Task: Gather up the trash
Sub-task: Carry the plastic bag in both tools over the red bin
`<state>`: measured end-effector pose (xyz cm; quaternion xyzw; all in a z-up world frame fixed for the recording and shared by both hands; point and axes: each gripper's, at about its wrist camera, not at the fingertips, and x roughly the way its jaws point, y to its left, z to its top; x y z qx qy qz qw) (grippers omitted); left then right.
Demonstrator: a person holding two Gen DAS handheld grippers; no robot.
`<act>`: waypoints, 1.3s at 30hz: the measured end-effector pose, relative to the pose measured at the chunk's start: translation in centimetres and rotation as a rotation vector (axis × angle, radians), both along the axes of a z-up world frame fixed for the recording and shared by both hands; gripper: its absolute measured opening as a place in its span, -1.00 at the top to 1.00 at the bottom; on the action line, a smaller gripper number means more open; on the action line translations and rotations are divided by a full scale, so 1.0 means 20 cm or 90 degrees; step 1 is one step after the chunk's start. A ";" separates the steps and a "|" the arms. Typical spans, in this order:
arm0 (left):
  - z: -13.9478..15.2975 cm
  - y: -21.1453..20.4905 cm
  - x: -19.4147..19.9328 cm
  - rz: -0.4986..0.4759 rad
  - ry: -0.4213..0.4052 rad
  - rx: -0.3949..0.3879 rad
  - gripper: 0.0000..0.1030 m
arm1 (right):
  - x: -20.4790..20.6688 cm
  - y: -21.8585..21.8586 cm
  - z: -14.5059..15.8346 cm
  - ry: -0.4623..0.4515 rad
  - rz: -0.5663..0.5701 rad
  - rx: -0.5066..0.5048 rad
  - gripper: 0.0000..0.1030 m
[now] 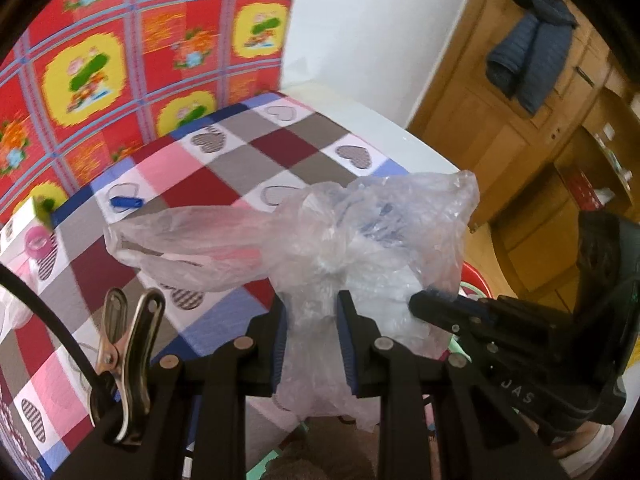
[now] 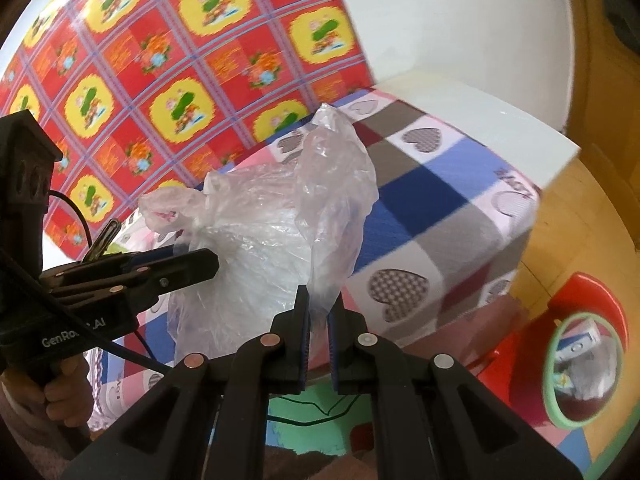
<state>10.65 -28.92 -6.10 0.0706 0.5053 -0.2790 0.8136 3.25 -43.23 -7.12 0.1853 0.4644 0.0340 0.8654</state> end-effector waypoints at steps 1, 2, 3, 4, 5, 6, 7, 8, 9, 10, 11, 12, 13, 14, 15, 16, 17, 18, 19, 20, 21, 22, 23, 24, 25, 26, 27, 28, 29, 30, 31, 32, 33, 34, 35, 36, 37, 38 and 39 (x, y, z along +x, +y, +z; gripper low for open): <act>0.00 -0.02 -0.01 -0.008 0.000 0.000 0.53 | -0.02 -0.02 0.00 0.000 -0.008 0.000 0.83; 0.00 -0.05 -0.02 -0.018 0.000 -0.001 0.53 | -0.03 -0.05 0.00 0.001 -0.018 0.001 0.83; 0.00 -0.08 -0.02 -0.028 0.000 -0.001 0.53 | -0.06 -0.08 0.00 0.001 -0.029 0.001 0.83; 0.00 -0.11 -0.03 -0.034 0.001 -0.001 0.53 | -0.07 -0.10 0.00 0.002 -0.036 0.001 0.83; -0.01 -0.14 -0.04 -0.045 0.002 -0.001 0.53 | -0.09 -0.13 0.00 0.002 -0.045 0.001 0.83; -0.01 -0.17 -0.05 -0.054 0.004 -0.001 0.53 | -0.11 -0.15 0.00 0.003 -0.054 0.001 0.83; -0.01 -0.20 -0.06 -0.060 0.005 -0.001 0.53 | -0.13 -0.18 0.00 0.004 -0.063 0.001 0.83; -0.02 -0.24 -0.08 -0.070 0.007 -0.001 0.53 | -0.15 -0.21 0.00 0.005 -0.072 0.001 0.83; -0.02 -0.27 -0.09 -0.077 0.008 -0.001 0.53 | -0.18 -0.24 -0.01 0.006 -0.080 0.001 0.83; -0.03 -0.30 -0.10 -0.086 0.010 -0.001 0.53 | -0.20 -0.27 -0.01 0.006 -0.088 0.001 0.83; -0.04 -0.34 -0.11 -0.095 0.011 0.000 0.53 | -0.23 -0.31 -0.01 0.007 -0.098 0.001 0.83; -0.04 -0.38 -0.13 -0.104 0.012 0.001 0.53 | -0.24 -0.34 -0.01 0.008 -0.105 0.002 0.83; -0.05 -0.41 -0.14 -0.111 0.013 0.002 0.53 | -0.26 -0.36 -0.01 0.008 -0.112 0.003 0.83; -0.06 -0.44 -0.15 -0.118 0.014 0.002 0.53 | -0.29 -0.40 -0.02 0.009 -0.122 0.004 0.83; -0.07 -0.48 -0.18 -0.129 0.014 0.003 0.53 | -0.31 -0.43 -0.02 0.010 -0.129 0.005 0.83; -0.07 -0.52 -0.19 -0.137 0.013 0.005 0.53 | -0.33 -0.46 -0.02 0.011 -0.136 0.005 0.83; -0.08 -0.55 -0.20 -0.145 0.013 0.007 0.53 | -0.35 -0.49 -0.02 0.012 -0.143 0.006 0.83; -0.09 -0.60 -0.22 -0.155 0.014 0.010 0.53 | -0.37 -0.52 -0.02 0.013 -0.152 0.005 0.83; -0.09 -0.62 -0.24 -0.161 0.015 0.010 0.53 | -0.39 -0.55 -0.02 0.014 -0.159 0.005 0.83; -0.09 -0.65 -0.25 -0.168 0.016 0.010 0.53 | -0.41 -0.58 -0.02 0.014 -0.165 0.004 0.83; -0.10 -0.69 -0.26 -0.174 0.019 0.010 0.53 | -0.43 -0.62 -0.02 0.016 -0.172 0.003 0.83; -0.11 -0.73 -0.28 -0.182 0.022 0.010 0.53 | -0.45 -0.64 -0.03 0.017 -0.178 0.001 0.83; -0.11 -0.76 -0.29 -0.188 0.025 0.009 0.53 | -0.46 -0.67 -0.03 0.018 -0.184 0.000 0.83; -0.12 -0.80 -0.30 -0.195 0.027 0.008 0.53 | -0.48 -0.70 -0.03 0.020 -0.191 -0.002 0.83; -0.13 -0.83 -0.32 -0.200 0.029 0.009 0.53 | -0.50 -0.73 -0.03 0.022 -0.197 -0.002 0.83; -0.14 -0.87 -0.33 -0.208 0.031 0.008 0.53 | -0.52 -0.75 -0.04 0.024 -0.204 -0.002 0.83; -0.15 -0.89 -0.34 -0.214 0.033 0.008 0.53 | -0.54 -0.79 -0.05 0.027 -0.213 -0.001 0.83; -0.16 -0.93 -0.35 -0.221 0.036 0.010 0.53 | -0.56 -0.82 -0.06 0.030 -0.221 -0.001 0.83; -0.18 -0.97 -0.37 -0.229 0.040 0.012 0.53 | -0.59 -0.85 -0.07 0.034 -0.230 -0.002 0.83; -0.19 -1.00 -0.38 -0.235 0.043 0.013 0.53 | -0.61 -0.88 -0.09 0.037 -0.238 -0.002 0.83; -0.21 -1.04 -0.39 -0.244 0.046 0.014 0.53 | -0.63 -0.91 -0.10 0.041 -0.246 -0.001 0.83; -0.23 -1.08 -0.41 -0.254 0.050 0.015 0.53 | -0.66 -0.94 -0.12 0.046 -0.255 0.000 0.83; -0.24 -1.10 -0.42 -0.260 0.051 0.016 0.53 | -0.68 -0.97 -0.13 0.049 -0.262 0.002 0.83; -0.26 -1.14 -0.44 -0.269 0.052 0.016 0.53 | -0.70 -1.00 -0.14 0.053 -0.270 0.005 0.83; -0.28 -1.18 -0.46 -0.279 0.053 0.019 0.53 | -0.72 -1.04 -0.16 0.057 -0.279 0.007 0.83; -0.29 -1.21 -0.47 -0.285 0.053 0.020 0.53 | -0.74 -1.06 -0.17 0.061 -0.286 0.007 0.83; -0.31 -1.25 -0.49 -0.293 0.054 0.021 0.53 | -0.75 -1.09 -0.18 0.064 -0.293 0.007 0.83; -0.34 -1.28 -0.50 -0.300 0.055 0.022 0.53 | -0.77 -1.12 -0.20 0.069 -0.301 0.007 0.83; -0.36 -1.32 -0.52 -0.307 0.058 0.022 0.53 | -0.79 -1.16 -0.22 0.074 -0.310 0.008 0.83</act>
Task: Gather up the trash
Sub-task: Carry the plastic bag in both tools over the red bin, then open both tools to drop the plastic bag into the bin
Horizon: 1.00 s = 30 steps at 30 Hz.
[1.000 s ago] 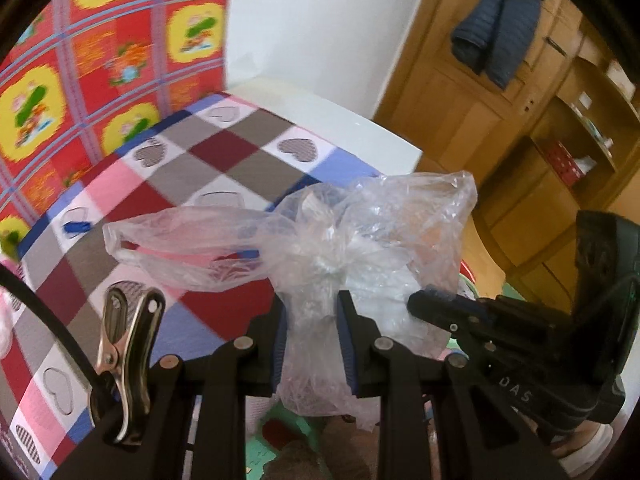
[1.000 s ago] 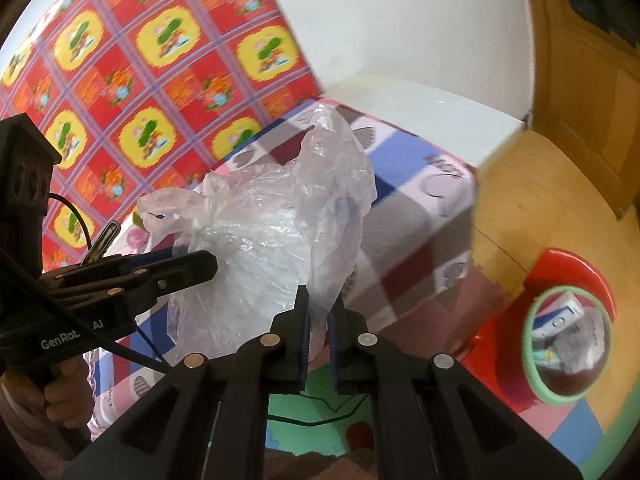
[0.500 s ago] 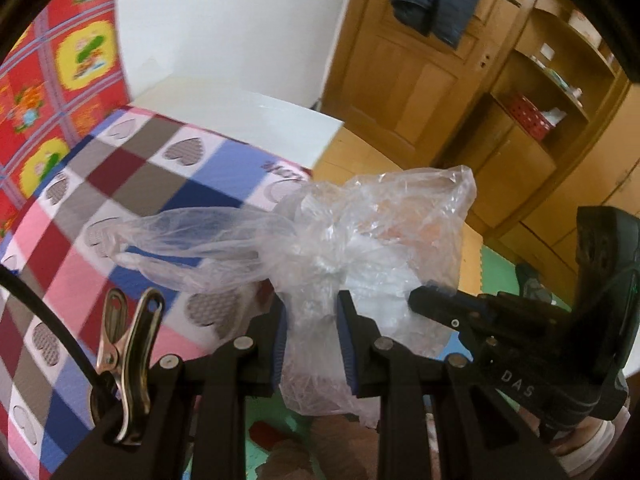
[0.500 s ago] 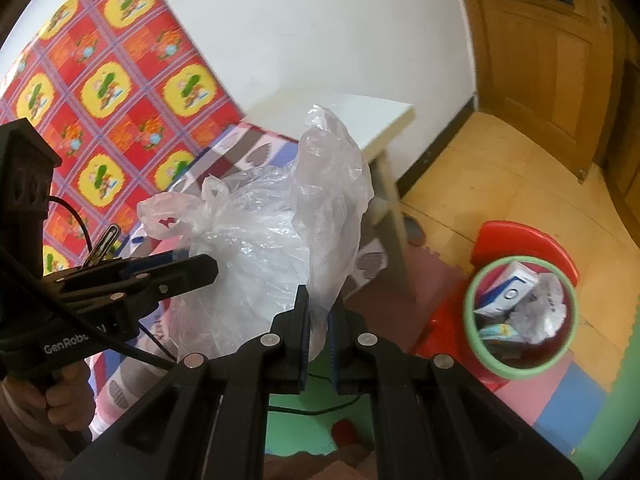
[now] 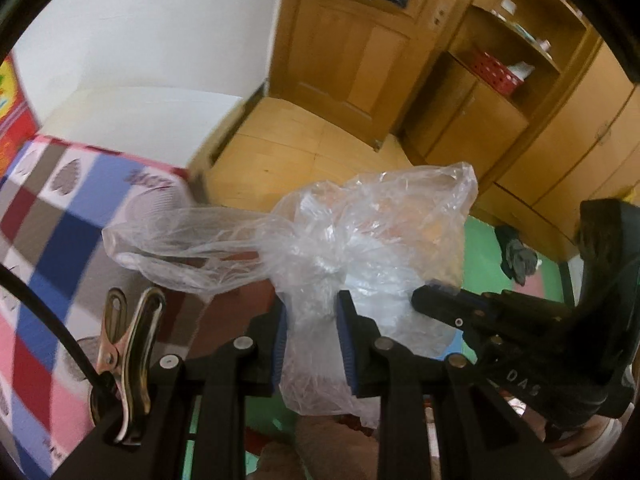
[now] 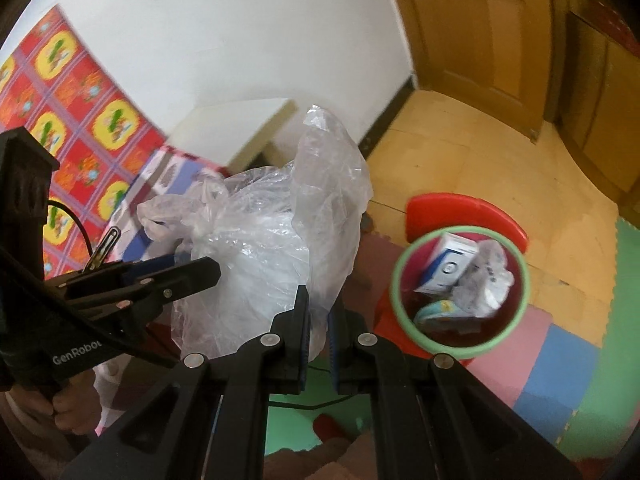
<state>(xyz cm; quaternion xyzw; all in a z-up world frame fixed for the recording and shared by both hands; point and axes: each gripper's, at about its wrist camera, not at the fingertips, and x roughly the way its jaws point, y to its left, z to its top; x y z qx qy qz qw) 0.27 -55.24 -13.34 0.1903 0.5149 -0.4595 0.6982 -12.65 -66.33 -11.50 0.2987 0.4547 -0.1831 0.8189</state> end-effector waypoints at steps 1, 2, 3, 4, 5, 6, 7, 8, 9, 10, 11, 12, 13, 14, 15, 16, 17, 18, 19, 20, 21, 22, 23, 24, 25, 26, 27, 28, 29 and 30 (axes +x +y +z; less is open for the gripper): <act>-0.03 -0.03 -0.01 -0.007 0.005 0.000 0.53 | -0.02 -0.02 -0.02 0.004 -0.006 0.001 0.83; -0.05 -0.07 -0.02 -0.012 0.008 0.000 0.53 | -0.04 -0.06 -0.03 0.009 -0.013 0.001 0.83; -0.09 -0.11 -0.04 -0.018 0.014 0.003 0.53 | -0.06 -0.09 -0.05 0.016 -0.019 0.000 0.83; -0.12 -0.14 -0.05 -0.023 0.019 0.004 0.53 | -0.07 -0.12 -0.08 0.022 -0.025 0.000 0.83; -0.15 -0.17 -0.06 -0.027 0.024 0.006 0.53 | -0.10 -0.15 -0.10 0.029 -0.032 0.000 0.83; -0.19 -0.21 -0.07 -0.033 0.029 0.008 0.53 | -0.11 -0.18 -0.13 0.033 -0.037 0.001 0.83; -0.22 -0.25 -0.09 -0.038 0.033 0.011 0.53 | -0.13 -0.21 -0.15 0.038 -0.043 0.005 0.83; -0.25 -0.28 -0.10 -0.043 0.036 0.014 0.53 | -0.15 -0.24 -0.19 0.045 -0.050 0.007 0.83; -0.28 -0.32 -0.12 -0.049 0.038 0.019 0.53 | -0.16 -0.27 -0.21 0.050 -0.054 0.007 0.83; -0.32 -0.36 -0.13 -0.054 0.040 0.024 0.53 | -0.17 -0.29 -0.23 0.055 -0.057 0.006 0.83; -0.35 -0.39 -0.15 -0.058 0.041 0.028 0.53 | -0.18 -0.31 -0.26 0.060 -0.062 0.007 0.83; -0.39 -0.43 -0.16 -0.063 0.042 0.032 0.52 | -0.19 -0.34 -0.29 0.065 -0.069 0.008 0.83; -0.42 -0.46 -0.17 -0.068 0.044 0.036 0.52 | -0.20 -0.37 -0.32 0.068 -0.076 0.012 0.83; -0.45 -0.50 -0.18 -0.072 0.046 0.037 0.52 | -0.21 -0.38 -0.34 0.069 -0.081 0.015 0.83; -0.48 -0.52 -0.19 -0.076 0.048 0.038 0.52 | -0.22 -0.41 -0.36 0.070 -0.088 0.018 0.83; -0.52 -0.55 -0.20 -0.080 0.052 0.042 0.52 | -0.23 -0.43 -0.39 0.071 -0.093 0.020 0.83; -0.56 -0.58 -0.20 -0.083 0.059 0.047 0.52 | -0.24 -0.45 -0.42 0.073 -0.099 0.023 0.83; -0.59 -0.61 -0.19 -0.083 0.068 0.049 0.52 | -0.24 -0.47 -0.45 0.075 -0.104 0.026 0.83; -0.62 -0.63 -0.19 -0.082 0.075 0.049 0.52 | -0.25 -0.49 -0.47 0.076 -0.108 0.028 0.83; -0.66 -0.65 -0.19 -0.083 0.080 0.051 0.52 | -0.25 -0.51 -0.50 0.080 -0.113 0.029 0.83; -0.68 -0.67 -0.19 -0.084 0.083 0.054 0.52 | -0.26 -0.53 -0.53 0.086 -0.118 0.028 0.83; -0.71 -0.70 -0.19 -0.085 0.085 0.059 0.51 | -0.26 -0.54 -0.56 0.091 -0.120 0.026 0.83; -0.75 -0.72 -0.19 -0.088 0.087 0.063 0.49 | -0.25 -0.56 -0.59 0.100 -0.120 0.019 0.83; -0.76 -0.72 -0.20 -0.090 0.087 0.066 0.48 | -0.25 -0.57 -0.61 0.106 -0.120 0.014 0.83; -0.79 -0.74 -0.20 -0.093 0.085 0.072 0.48 | -0.24 -0.58 -0.63 0.111 -0.122 0.011 0.83; -0.81 -0.76 -0.20 -0.096 0.084 0.077 0.47 | -0.24 -0.59 -0.65 0.115 -0.126 0.012 0.83; -0.82 -0.78 -0.21 -0.097 0.084 0.079 0.47 | -0.23 -0.60 -0.67 0.118 -0.130 0.012 0.83; -0.84 -0.80 -0.21 -0.098 0.082 0.082 0.47 | -0.23 -0.62 -0.68 0.120 -0.133 0.012 0.83; -0.85 -0.81 -0.21 -0.099 0.080 0.088 0.42 | -0.22 -0.63 -0.70 0.124 -0.138 0.013 0.83; -0.86 -0.82 -0.21 -0.098 0.079 0.094 0.33 | -0.23 -0.64 -0.71 0.127 -0.139 0.013 0.83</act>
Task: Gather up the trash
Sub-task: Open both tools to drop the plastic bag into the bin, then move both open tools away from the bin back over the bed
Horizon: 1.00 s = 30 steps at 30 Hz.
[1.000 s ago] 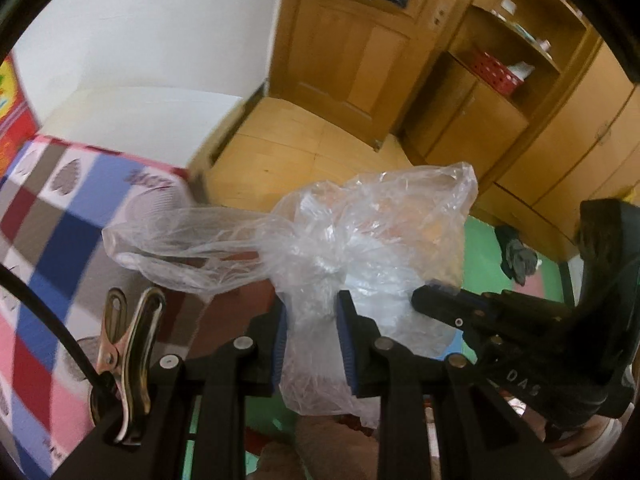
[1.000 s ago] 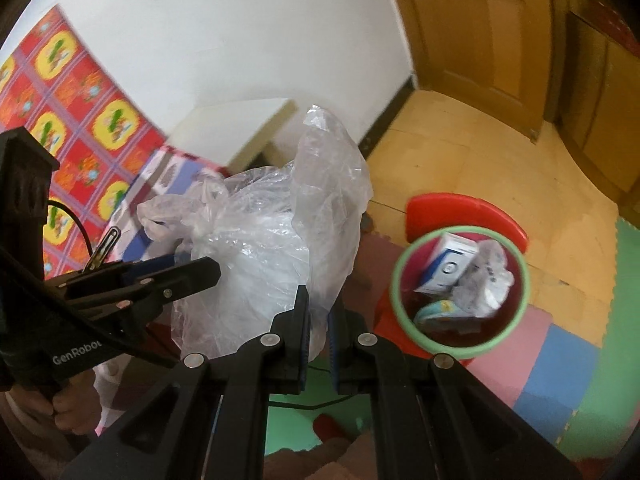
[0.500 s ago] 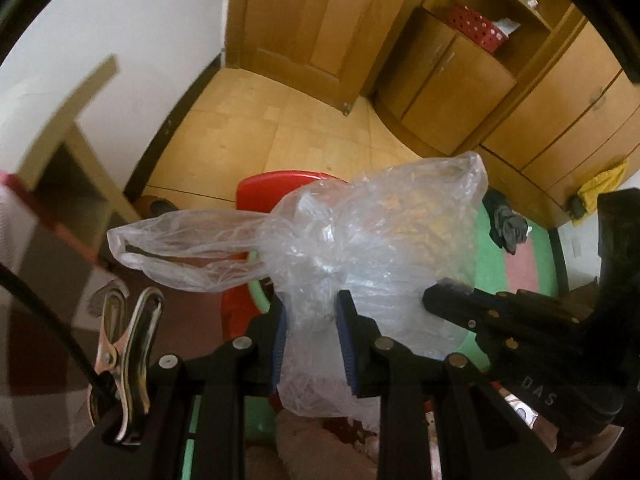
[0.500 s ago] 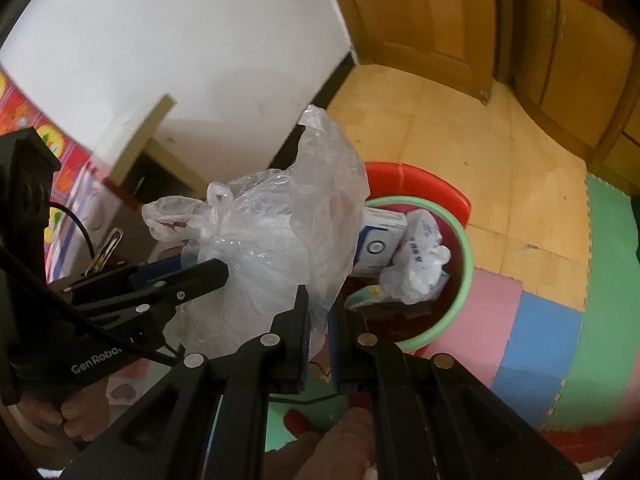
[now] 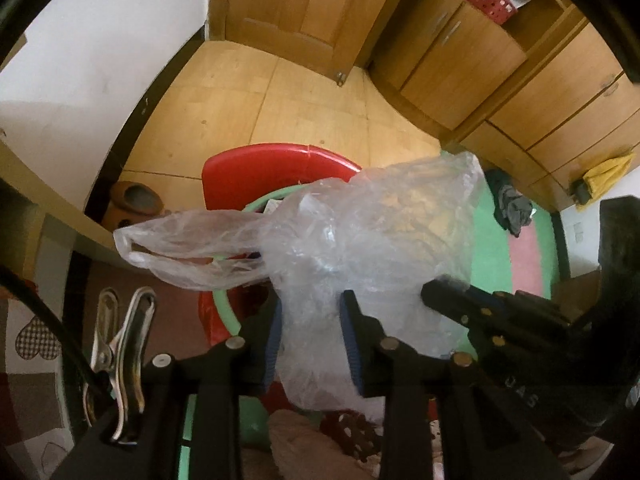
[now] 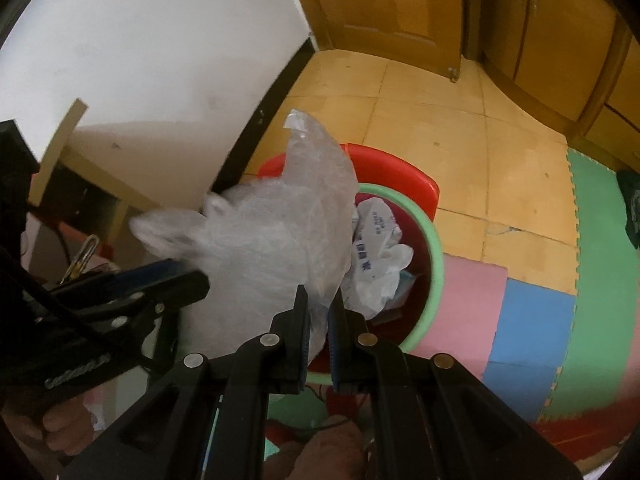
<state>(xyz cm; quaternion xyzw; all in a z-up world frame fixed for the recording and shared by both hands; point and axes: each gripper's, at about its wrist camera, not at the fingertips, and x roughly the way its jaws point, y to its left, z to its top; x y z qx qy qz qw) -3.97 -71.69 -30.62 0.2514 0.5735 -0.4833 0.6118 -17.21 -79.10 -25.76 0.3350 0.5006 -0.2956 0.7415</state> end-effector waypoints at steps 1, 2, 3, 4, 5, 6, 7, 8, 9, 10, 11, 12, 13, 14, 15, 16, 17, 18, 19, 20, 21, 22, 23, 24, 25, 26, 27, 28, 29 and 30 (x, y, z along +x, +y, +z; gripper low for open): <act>-0.01 -0.02 0.00 0.001 0.002 0.005 0.29 | 0.00 -0.01 -0.01 0.006 -0.002 0.000 0.83; -0.03 -0.02 0.00 0.003 0.004 0.008 0.27 | 0.00 -0.02 -0.03 0.011 -0.005 0.000 0.83; -0.03 -0.02 0.01 0.005 0.005 0.012 0.27 | 0.00 -0.03 -0.04 0.015 -0.007 0.002 0.83; -0.04 -0.04 0.01 0.005 0.006 0.015 0.26 | 0.00 -0.04 -0.05 0.018 -0.010 0.006 0.83; -0.04 -0.05 0.01 0.005 0.009 0.017 0.26 | 0.00 -0.05 -0.06 0.021 -0.011 0.010 0.81; -0.05 -0.05 0.01 0.005 0.010 0.019 0.26 | -0.01 -0.05 -0.07 0.023 -0.011 0.013 0.81; -0.05 -0.05 0.01 0.004 0.009 0.021 0.26 | -0.01 -0.06 -0.07 0.024 -0.011 0.014 0.81; -0.05 -0.04 0.01 0.005 0.008 0.022 0.26 | -0.01 -0.06 -0.07 0.022 -0.010 0.017 0.81; -0.05 -0.04 0.01 0.006 0.006 0.023 0.26 | -0.01 -0.06 -0.07 0.021 -0.009 0.018 0.81; -0.05 -0.04 0.01 0.009 0.007 0.022 0.26 | -0.01 -0.06 -0.06 0.020 -0.008 0.019 0.81; -0.05 -0.04 0.02 0.012 0.009 0.021 0.26 | -0.02 -0.06 -0.05 0.018 -0.007 0.019 0.80; -0.04 -0.04 0.01 0.014 0.009 0.021 0.26 | -0.02 -0.05 -0.04 0.016 -0.005 0.019 0.76; -0.03 -0.03 0.02 0.016 0.010 0.019 0.26 | -0.02 -0.05 -0.03 0.014 -0.005 0.019 0.72; -0.02 -0.03 0.02 0.017 0.009 0.018 0.26 | -0.01 -0.04 -0.02 0.011 -0.004 0.019 0.64; -0.02 -0.03 0.03 0.018 0.008 0.017 0.26 | -0.01 -0.03 -0.01 0.009 -0.003 0.019 0.63; 0.00 -0.02 0.03 0.019 0.008 0.017 0.26 | -0.01 -0.02 -0.01 0.009 -0.003 0.019 0.63; 0.00 -0.02 0.03 0.021 0.009 0.017 0.26 | -0.01 -0.02 0.01 0.008 -0.001 0.018 0.62; 0.01 -0.02 0.03 0.023 0.010 0.016 0.26 | -0.01 -0.01 0.02 0.008 0.000 0.018 0.60; 0.02 -0.01 0.03 0.024 0.010 0.015 0.26 | -0.01 0.01 0.03 0.006 0.002 0.018 0.60; 0.03 -0.01 0.03 0.025 0.011 0.015 0.26 | -0.01 0.02 0.04 0.005 0.003 0.019 0.59; 0.04 0.00 0.03 0.026 0.012 0.015 0.26 | -0.01 0.03 0.05 0.005 0.005 0.018 0.59; 0.05 0.01 0.03 0.027 0.014 0.015 0.26 | -0.01 0.04 0.07 0.004 0.006 0.018 0.59; 0.06 0.02 0.03 0.028 0.015 0.014 0.26 | -0.01 0.06 0.08 0.001 0.008 0.018 0.59; 0.07 0.02 0.03 0.030 0.015 0.013 0.26 | -0.01 0.06 0.10 0.000 0.009 0.017 0.59; 0.08 0.04 0.03 0.033 0.017 0.011 0.26 | -0.01 0.08 0.12 -0.002 0.012 0.016 0.59; 0.10 0.05 0.02 0.036 0.018 0.008 0.26 | -0.01 0.09 0.13 -0.003 0.014 0.015 0.59; 0.11 0.06 0.03 0.040 0.018 0.005 0.26 | -0.01 0.10 0.15 -0.005 0.018 0.012 0.59; 0.13 0.08 0.03 0.043 0.019 0.002 0.26 | -0.01 0.11 0.16 -0.006 0.021 0.011 0.59; 0.15 0.10 0.03 0.047 0.020 -0.002 0.26 | -0.01 0.13 0.18 -0.008 0.023 0.008 0.59; 0.16 0.11 0.03 0.049 0.021 -0.005 0.26 | 0.00 0.14 0.20 -0.010 0.027 0.005 0.59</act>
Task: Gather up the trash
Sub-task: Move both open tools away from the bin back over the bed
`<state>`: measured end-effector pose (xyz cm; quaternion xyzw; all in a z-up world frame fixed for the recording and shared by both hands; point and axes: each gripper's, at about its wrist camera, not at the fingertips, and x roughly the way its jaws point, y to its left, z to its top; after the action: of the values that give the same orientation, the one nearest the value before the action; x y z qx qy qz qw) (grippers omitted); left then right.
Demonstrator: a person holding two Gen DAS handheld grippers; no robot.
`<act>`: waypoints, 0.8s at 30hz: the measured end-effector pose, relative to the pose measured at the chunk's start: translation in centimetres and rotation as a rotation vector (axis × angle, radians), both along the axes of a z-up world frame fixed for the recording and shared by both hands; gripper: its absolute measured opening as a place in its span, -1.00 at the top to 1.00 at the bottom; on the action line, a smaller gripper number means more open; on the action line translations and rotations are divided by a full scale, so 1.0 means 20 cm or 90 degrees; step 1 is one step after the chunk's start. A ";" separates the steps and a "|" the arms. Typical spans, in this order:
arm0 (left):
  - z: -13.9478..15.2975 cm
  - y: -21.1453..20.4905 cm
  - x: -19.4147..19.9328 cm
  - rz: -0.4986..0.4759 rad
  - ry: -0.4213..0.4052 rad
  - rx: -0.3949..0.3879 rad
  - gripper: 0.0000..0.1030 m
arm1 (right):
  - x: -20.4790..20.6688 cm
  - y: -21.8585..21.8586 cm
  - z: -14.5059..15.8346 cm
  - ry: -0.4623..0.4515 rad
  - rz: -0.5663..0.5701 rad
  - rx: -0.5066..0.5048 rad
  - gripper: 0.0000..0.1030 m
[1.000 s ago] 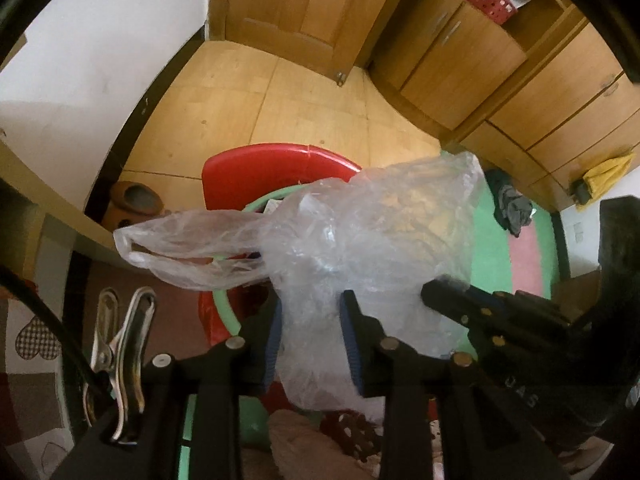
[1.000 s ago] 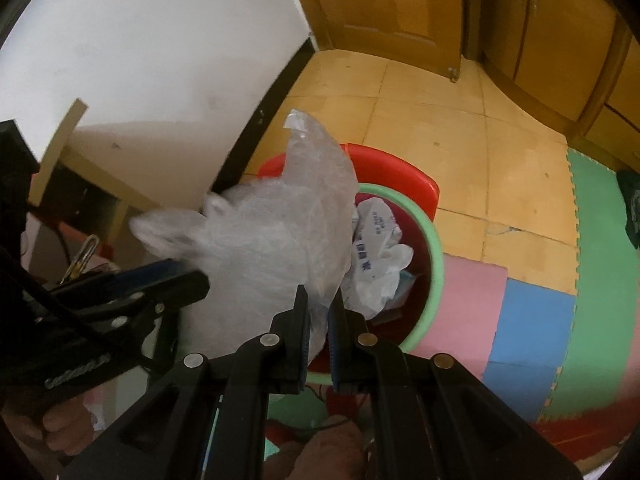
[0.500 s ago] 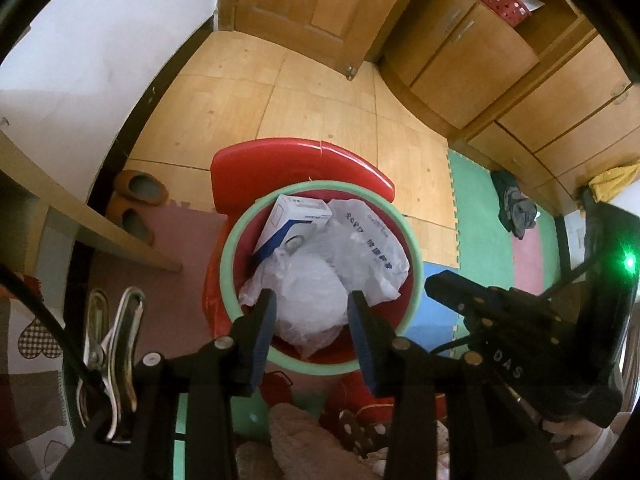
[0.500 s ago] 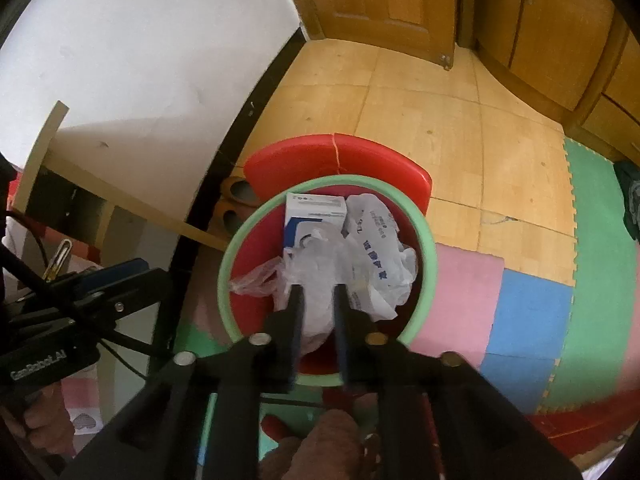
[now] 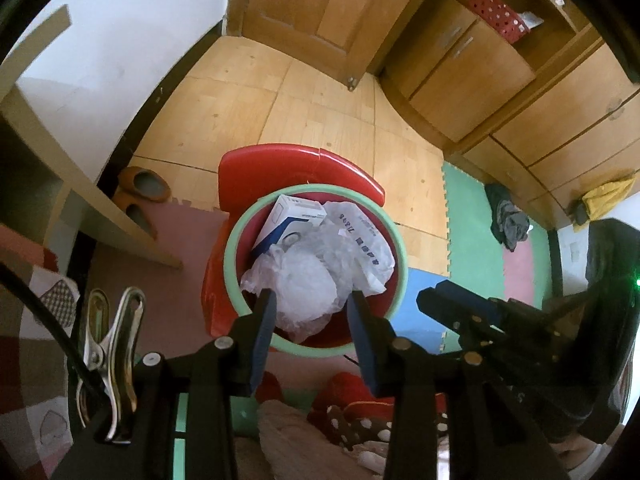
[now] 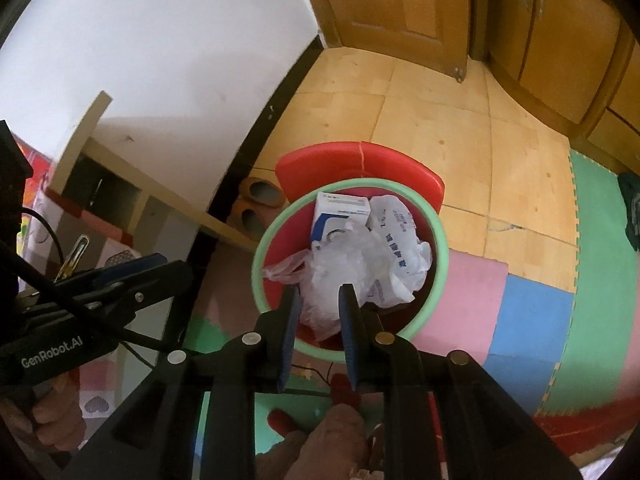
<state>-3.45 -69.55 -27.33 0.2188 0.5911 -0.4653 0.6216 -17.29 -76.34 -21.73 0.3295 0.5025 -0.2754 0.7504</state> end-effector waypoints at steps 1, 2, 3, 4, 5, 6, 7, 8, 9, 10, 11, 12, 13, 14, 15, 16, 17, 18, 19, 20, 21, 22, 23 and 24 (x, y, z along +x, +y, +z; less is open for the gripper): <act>0.02 0.01 0.00 0.003 0.000 -0.003 0.25 | 0.00 0.01 0.02 -0.002 0.002 -0.003 0.59; 0.04 0.03 0.00 0.007 0.000 -0.007 0.26 | 0.01 0.02 0.04 -0.005 0.004 -0.007 0.58; 0.06 0.04 0.00 0.010 0.000 -0.009 0.26 | 0.01 0.03 0.06 -0.009 0.006 -0.009 0.59; 0.08 0.06 0.00 0.013 0.000 -0.013 0.26 | 0.02 0.04 0.08 -0.014 0.009 -0.010 0.59; 0.10 0.07 0.01 0.017 -0.001 -0.016 0.26 | 0.02 0.05 0.10 -0.019 0.012 -0.011 0.59; 0.12 0.09 0.01 0.020 -0.003 -0.020 0.26 | 0.03 0.06 0.14 -0.025 0.019 -0.014 0.59; 0.14 0.10 0.02 0.023 -0.005 -0.023 0.26 | 0.04 0.07 0.16 -0.029 0.024 -0.018 0.59; 0.17 0.11 0.03 0.027 -0.006 -0.030 0.26 | 0.05 0.09 0.19 -0.034 0.031 -0.022 0.59; 0.19 0.12 0.03 0.030 -0.008 -0.033 0.26 | 0.06 0.10 0.22 -0.039 0.040 -0.028 0.59; 0.21 0.14 0.04 0.033 -0.009 -0.038 0.26 | 0.07 0.12 0.25 -0.044 0.046 -0.032 0.59; 0.23 0.15 0.05 0.037 -0.012 -0.044 0.26 | 0.09 0.13 0.27 -0.049 0.052 -0.036 0.58; 0.26 0.17 0.06 0.042 -0.015 -0.051 0.26 | 0.10 0.15 0.30 -0.056 0.059 -0.040 0.59; 0.28 0.18 0.07 0.047 -0.018 -0.055 0.26 | 0.11 0.17 0.33 -0.061 0.063 -0.043 0.58; 0.30 0.20 0.09 0.051 -0.022 -0.060 0.26 | 0.12 0.19 0.35 -0.067 0.068 -0.047 0.58; 0.33 0.22 0.10 0.055 -0.025 -0.065 0.26 | 0.13 0.21 0.38 -0.075 0.073 -0.053 0.58; 0.36 0.23 0.11 0.058 -0.029 -0.069 0.26 | 0.15 0.23 0.40 -0.080 0.077 -0.057 0.58; 0.38 0.25 0.12 0.060 -0.033 -0.072 0.26 | 0.16 0.25 0.43 -0.086 0.080 -0.061 0.58; 0.41 0.27 0.13 0.064 -0.038 -0.078 0.26 | 0.18 0.27 0.45 -0.092 0.083 -0.064 0.58; 0.44 0.29 0.14 0.068 -0.042 -0.083 0.25 | 0.19 0.29 0.48 -0.098 0.087 -0.066 0.58; 0.46 0.30 0.15 0.071 -0.043 -0.087 0.26 | 0.21 0.31 0.51 -0.107 0.096 -0.067 0.58; 0.49 0.33 0.16 0.075 -0.042 -0.093 0.26 | 0.22 0.34 0.53 -0.114 0.105 -0.070 0.58; 0.52 0.36 0.18 0.080 -0.040 -0.098 0.26 | 0.23 0.36 0.55 -0.120 0.115 -0.074 0.58; 0.54 0.38 0.19 0.084 -0.037 -0.103 0.26 | 0.25 0.38 0.57 -0.124 0.124 -0.079 0.58; 0.57 0.41 0.20 0.090 -0.035 -0.109 0.26 | 0.27 0.42 0.60 -0.129 0.135 -0.084 0.58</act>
<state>0.54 -61.30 -15.93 0.1354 0.5461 -0.4626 0.6851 -11.89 -68.03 -9.71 0.2505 0.4371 -0.1922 0.8422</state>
